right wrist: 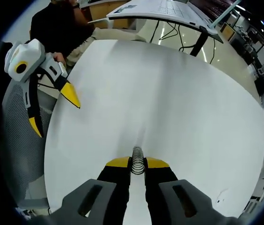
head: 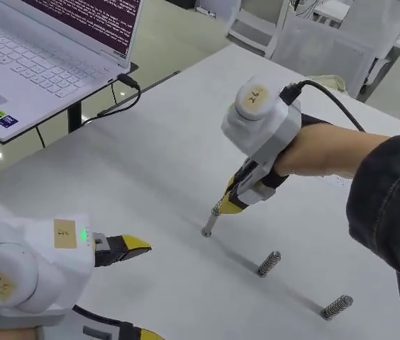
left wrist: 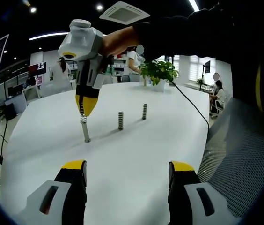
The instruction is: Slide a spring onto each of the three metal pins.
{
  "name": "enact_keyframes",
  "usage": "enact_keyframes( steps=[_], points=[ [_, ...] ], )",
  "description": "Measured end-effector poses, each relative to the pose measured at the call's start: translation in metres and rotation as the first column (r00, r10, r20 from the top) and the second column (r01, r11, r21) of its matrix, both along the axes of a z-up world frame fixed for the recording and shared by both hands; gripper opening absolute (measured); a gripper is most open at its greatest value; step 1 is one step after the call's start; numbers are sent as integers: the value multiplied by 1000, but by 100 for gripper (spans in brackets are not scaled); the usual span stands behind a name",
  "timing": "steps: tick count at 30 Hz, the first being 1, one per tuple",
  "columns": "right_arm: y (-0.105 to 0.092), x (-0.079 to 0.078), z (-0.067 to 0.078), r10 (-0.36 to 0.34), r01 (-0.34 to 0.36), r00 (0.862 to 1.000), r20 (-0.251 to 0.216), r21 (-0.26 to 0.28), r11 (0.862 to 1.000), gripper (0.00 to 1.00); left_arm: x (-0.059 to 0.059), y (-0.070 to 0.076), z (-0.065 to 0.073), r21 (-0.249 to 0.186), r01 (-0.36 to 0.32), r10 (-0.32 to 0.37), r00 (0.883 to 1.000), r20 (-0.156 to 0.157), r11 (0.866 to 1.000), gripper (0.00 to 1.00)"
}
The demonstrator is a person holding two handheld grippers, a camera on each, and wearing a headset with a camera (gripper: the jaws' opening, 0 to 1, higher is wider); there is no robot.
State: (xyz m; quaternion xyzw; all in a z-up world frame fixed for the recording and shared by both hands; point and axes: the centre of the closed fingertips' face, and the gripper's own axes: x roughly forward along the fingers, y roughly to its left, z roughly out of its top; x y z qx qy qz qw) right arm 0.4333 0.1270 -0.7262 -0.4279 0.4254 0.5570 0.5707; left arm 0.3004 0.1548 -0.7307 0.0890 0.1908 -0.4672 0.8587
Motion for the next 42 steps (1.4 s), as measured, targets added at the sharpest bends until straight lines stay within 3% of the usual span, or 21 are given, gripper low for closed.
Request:
enact_keyframes(
  steps=[13, 20, 28, 42],
  points=[
    [5, 3, -1, 11, -11, 1000, -4, -17, 1000, 8, 1, 0, -1, -6, 3, -3, 1000, -3, 1000, 66],
    [6, 2, -2, 44, -43, 999, 21, -58, 997, 8, 2, 1, -1, -9, 1, -1, 1000, -5, 1000, 66],
    [4, 6, 0, 27, -26, 999, 19, -57, 998, 8, 3, 3, -2, -10, 0, -1, 1000, -7, 1000, 65],
    [3, 4, -14, 23, -22, 1000, 7, -70, 997, 8, 3, 4, -3, -13, -3, 3, 1000, -10, 1000, 65]
  ],
)
